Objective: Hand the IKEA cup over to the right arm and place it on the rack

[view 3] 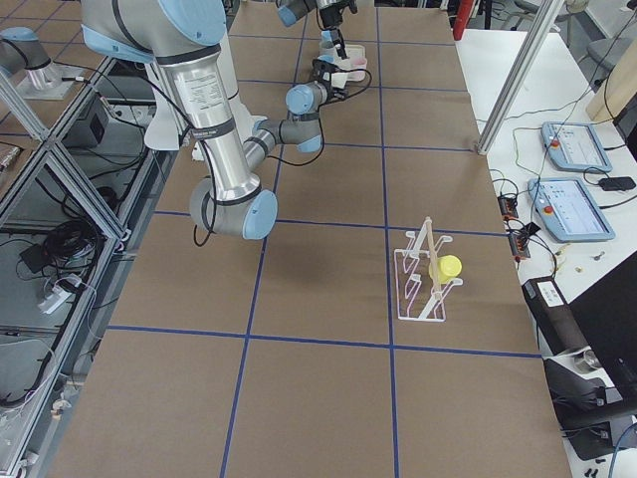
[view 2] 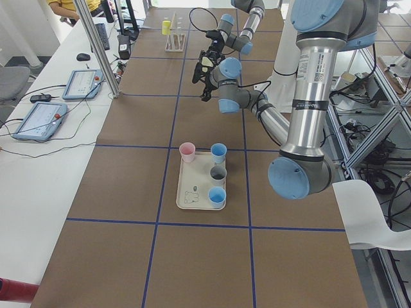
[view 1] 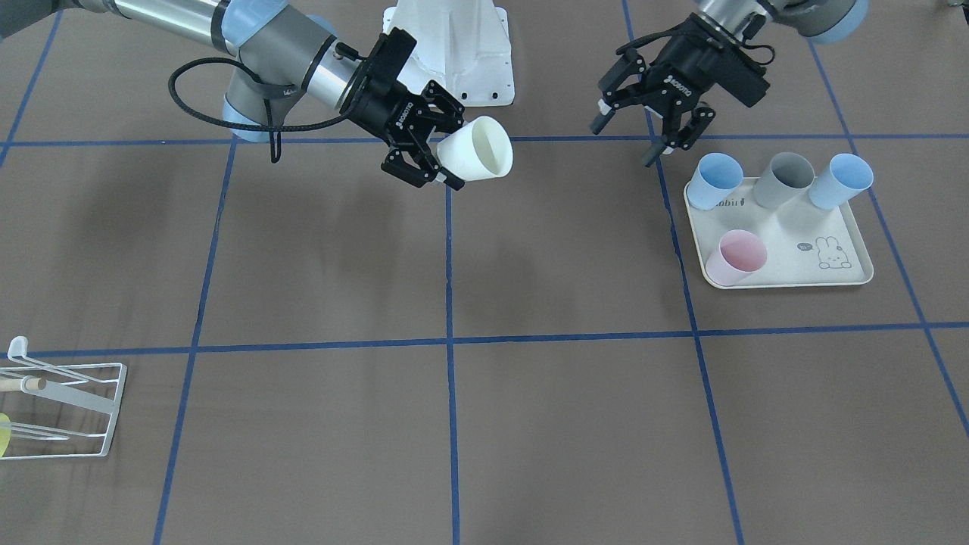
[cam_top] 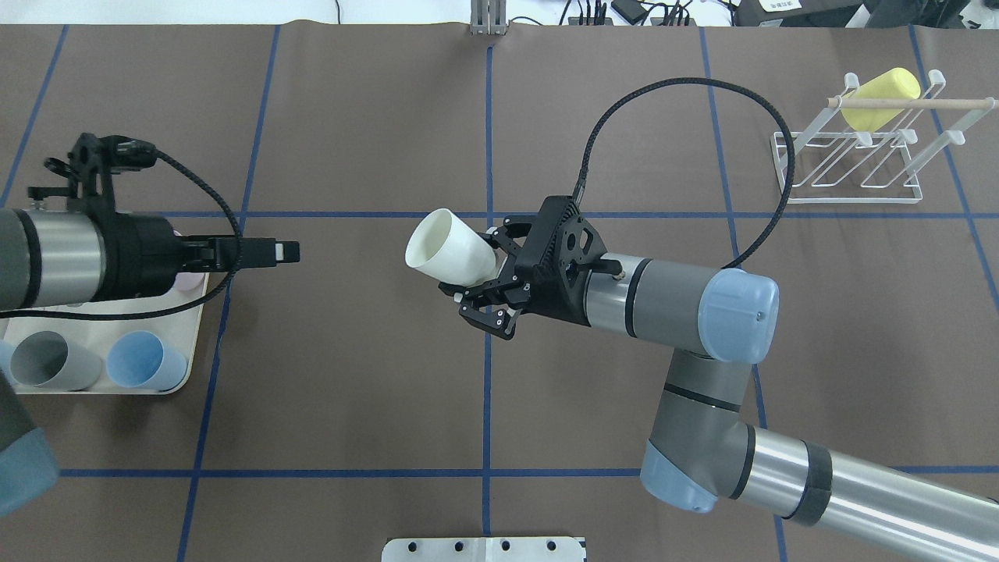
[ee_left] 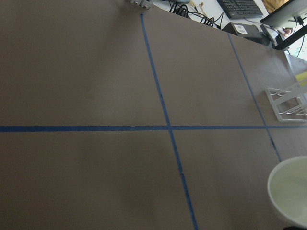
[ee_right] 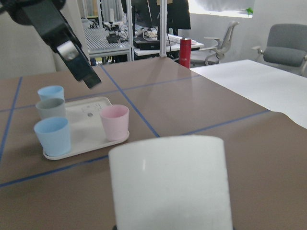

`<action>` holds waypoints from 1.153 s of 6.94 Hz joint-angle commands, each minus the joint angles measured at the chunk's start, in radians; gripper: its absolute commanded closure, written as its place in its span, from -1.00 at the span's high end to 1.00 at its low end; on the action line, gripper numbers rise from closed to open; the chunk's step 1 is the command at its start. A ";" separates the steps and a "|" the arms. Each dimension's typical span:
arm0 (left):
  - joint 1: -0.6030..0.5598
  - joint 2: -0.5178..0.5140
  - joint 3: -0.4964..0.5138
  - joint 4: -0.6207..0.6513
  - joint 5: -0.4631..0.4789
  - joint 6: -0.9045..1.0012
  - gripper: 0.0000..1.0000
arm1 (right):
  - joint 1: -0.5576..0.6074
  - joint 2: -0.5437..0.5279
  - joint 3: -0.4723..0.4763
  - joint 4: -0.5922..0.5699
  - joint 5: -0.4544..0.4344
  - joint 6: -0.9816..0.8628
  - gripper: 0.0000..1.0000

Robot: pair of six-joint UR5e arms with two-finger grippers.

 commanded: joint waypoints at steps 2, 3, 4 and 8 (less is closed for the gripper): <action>-0.264 0.236 -0.056 0.026 -0.175 0.420 1.00 | 0.130 0.000 0.084 -0.407 0.016 -0.222 -0.58; -0.359 0.279 -0.039 0.026 -0.230 0.591 1.00 | 0.170 0.000 0.142 -0.581 0.002 -0.323 -0.58; -0.454 0.294 0.008 0.025 -0.300 0.714 1.00 | 0.234 0.000 0.197 -0.731 0.003 -0.418 -0.57; -0.509 0.294 0.043 0.025 -0.352 0.766 1.00 | 0.498 -0.134 0.223 -0.908 -0.009 -1.054 -0.43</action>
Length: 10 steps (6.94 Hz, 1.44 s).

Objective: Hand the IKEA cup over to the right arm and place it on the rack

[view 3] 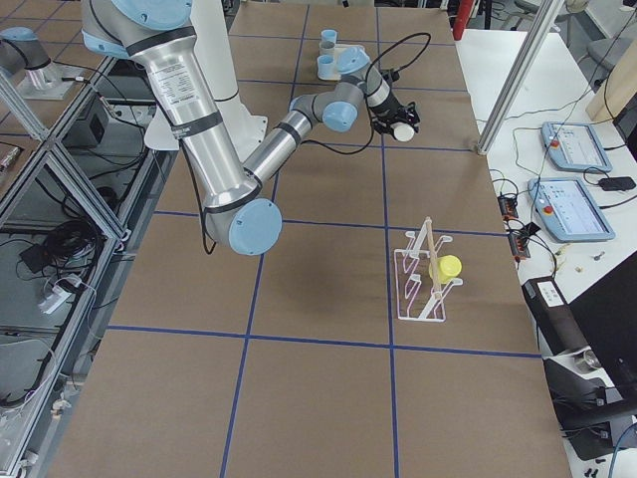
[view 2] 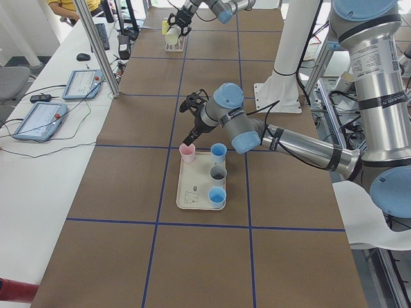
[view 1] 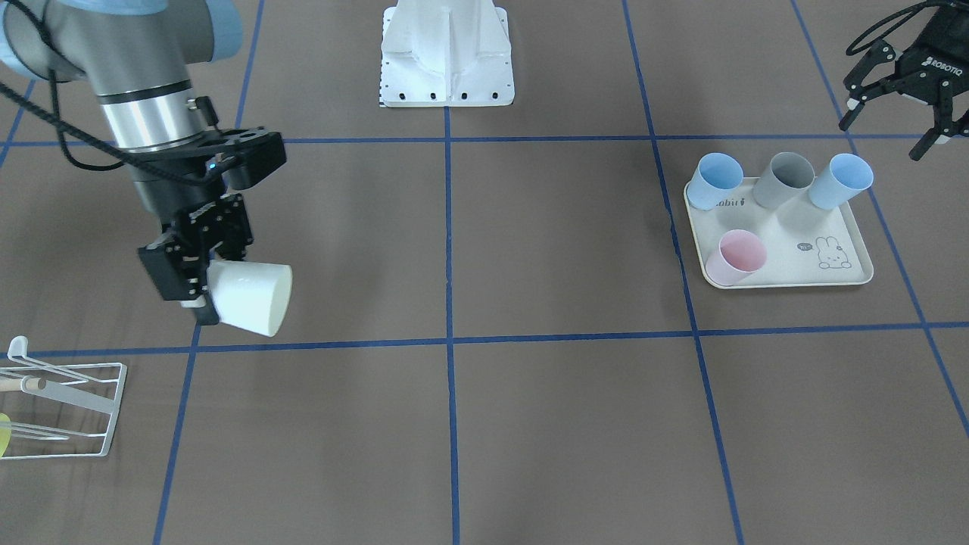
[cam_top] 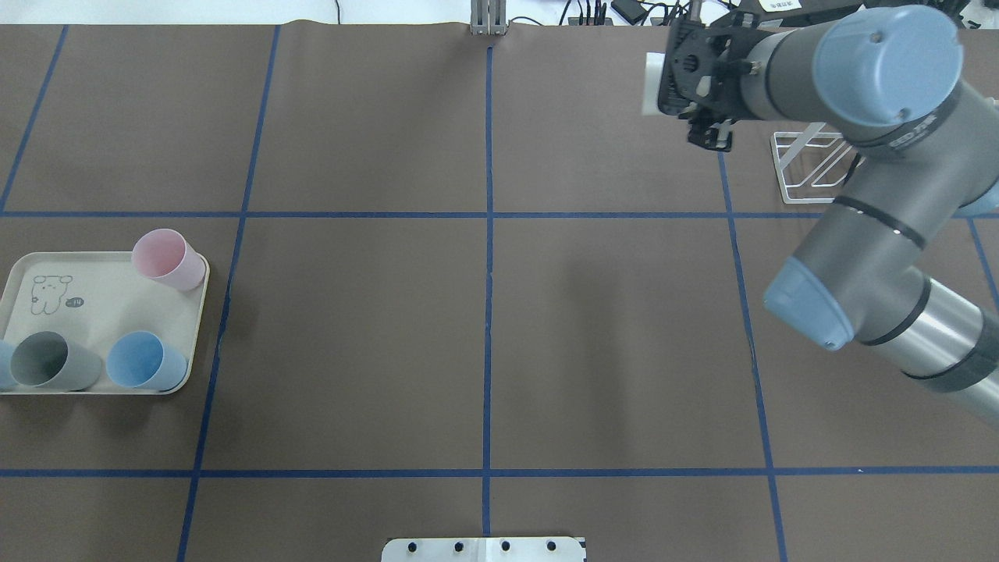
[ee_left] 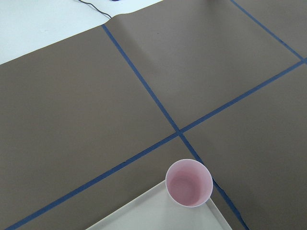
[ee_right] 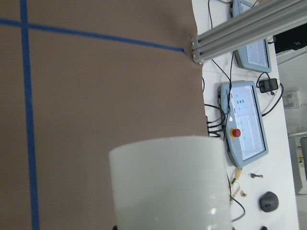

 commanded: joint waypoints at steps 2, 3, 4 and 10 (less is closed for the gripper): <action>-0.003 -0.001 -0.001 -0.002 -0.003 -0.008 1.00 | 0.161 -0.106 -0.041 -0.014 -0.054 -0.490 -0.45; -0.004 0.000 0.001 -0.002 -0.003 -0.008 1.00 | 0.183 -0.118 -0.055 -0.014 -0.124 -0.641 -0.47; -0.004 0.000 0.001 -0.002 -0.003 -0.008 1.00 | 0.196 -0.124 -0.082 -0.012 -0.169 -0.770 -0.53; -0.003 0.020 0.005 -0.026 -0.003 -0.017 1.00 | 0.214 -0.112 -0.351 0.213 -0.226 -0.867 -0.62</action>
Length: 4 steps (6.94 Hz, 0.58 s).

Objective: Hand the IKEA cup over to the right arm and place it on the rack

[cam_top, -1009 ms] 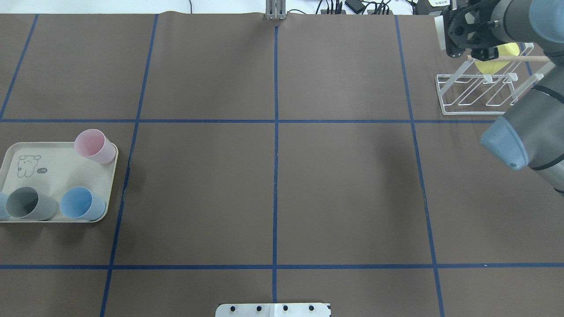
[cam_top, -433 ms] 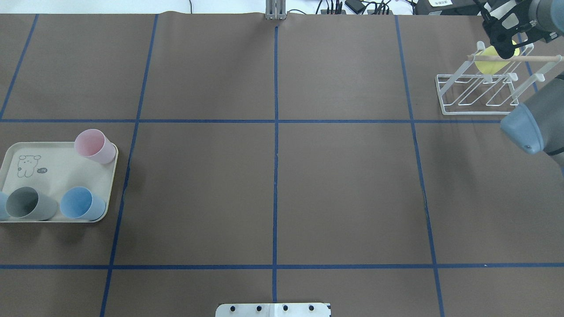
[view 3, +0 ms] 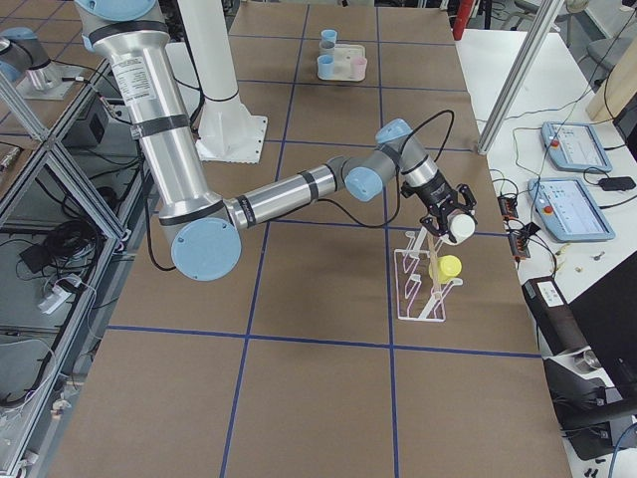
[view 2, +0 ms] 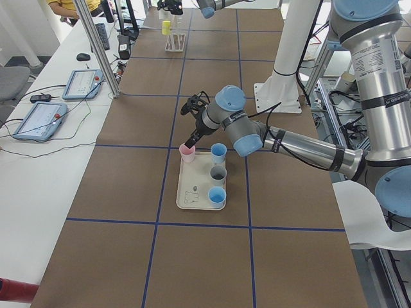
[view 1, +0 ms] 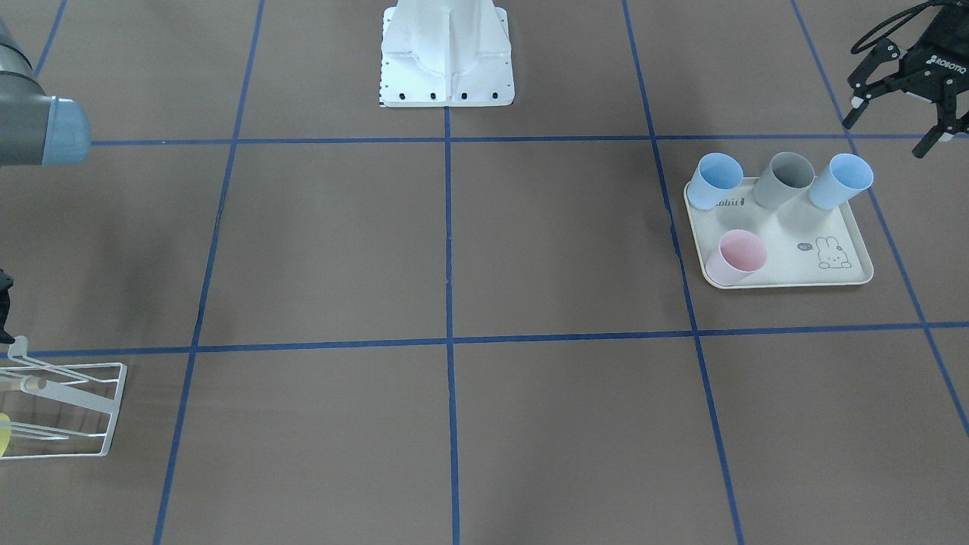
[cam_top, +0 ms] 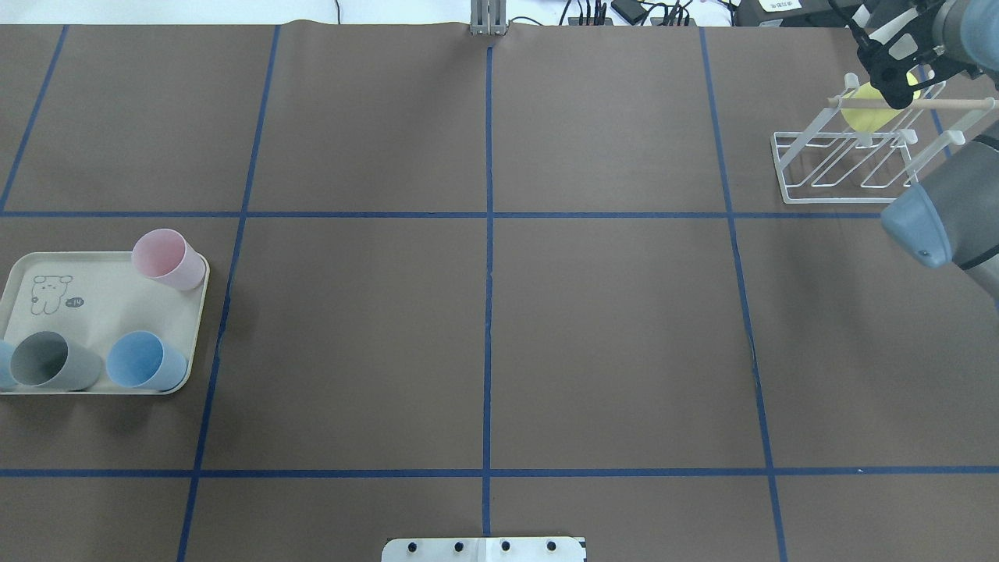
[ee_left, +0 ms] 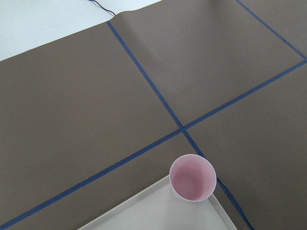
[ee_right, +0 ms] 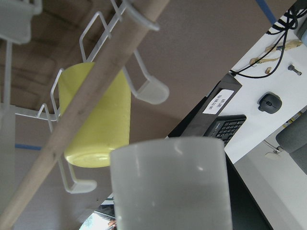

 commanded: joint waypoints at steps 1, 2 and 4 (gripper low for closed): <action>0.000 0.001 0.000 0.000 0.000 0.000 1.00 | -0.019 0.006 -0.051 0.067 -0.004 0.010 -0.62; 0.000 0.001 0.002 0.000 0.000 0.000 1.00 | -0.032 0.008 -0.051 0.067 -0.023 0.019 -0.62; 0.000 0.001 0.000 0.000 0.000 0.000 1.00 | -0.058 0.006 -0.051 0.067 -0.040 0.053 -0.59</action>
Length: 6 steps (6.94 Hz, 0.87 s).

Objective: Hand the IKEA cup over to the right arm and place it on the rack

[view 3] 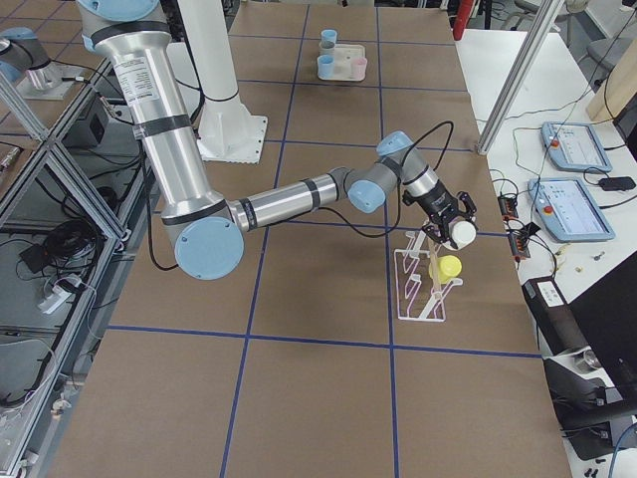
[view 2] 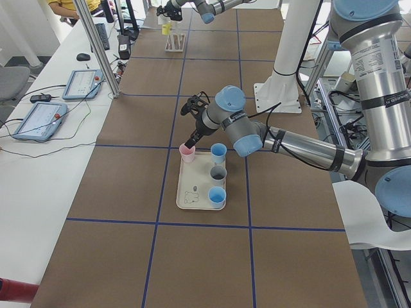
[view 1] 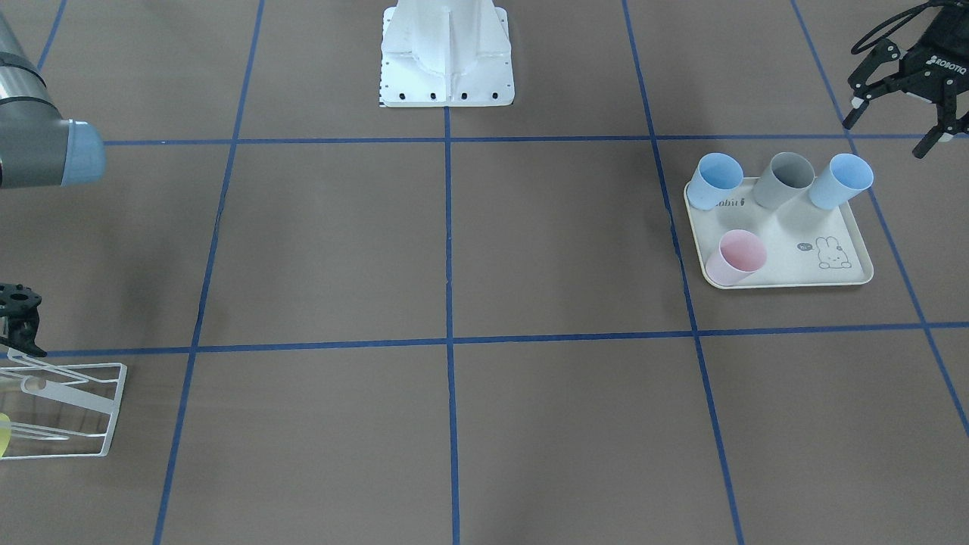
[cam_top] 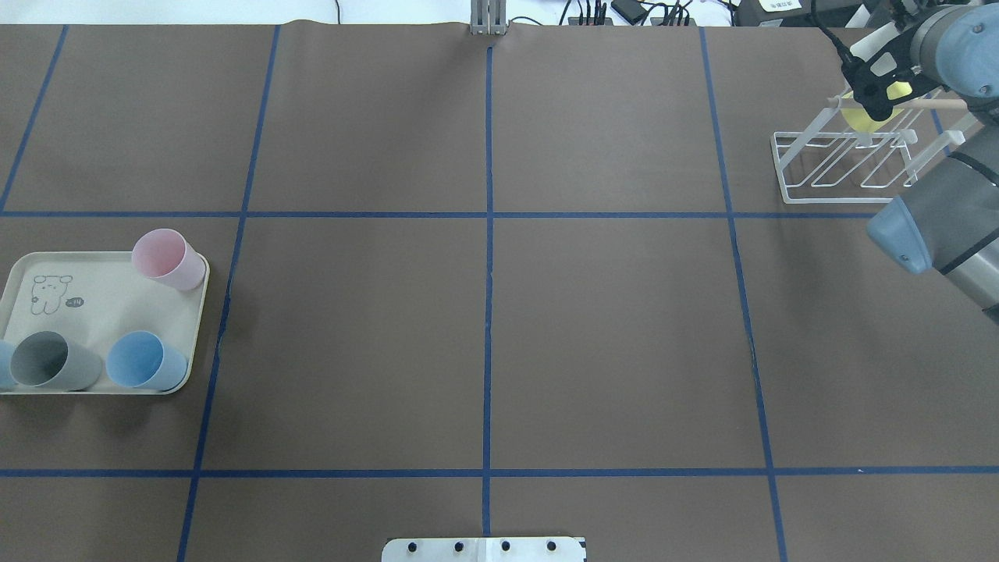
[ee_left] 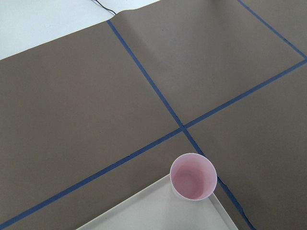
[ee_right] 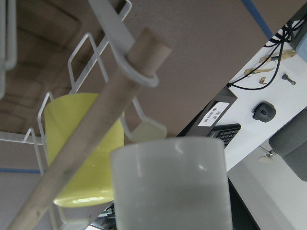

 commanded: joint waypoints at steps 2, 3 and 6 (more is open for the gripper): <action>0.000 0.000 0.001 0.000 0.000 0.000 1.00 | -0.029 -0.002 -0.002 -0.001 -0.034 0.013 -0.51; 0.000 0.000 0.001 0.000 0.000 0.000 1.00 | -0.040 -0.002 -0.013 0.001 -0.054 0.013 -0.42; 0.002 0.000 0.001 0.000 0.002 0.000 1.00 | -0.064 -0.001 -0.016 0.001 -0.083 0.008 0.32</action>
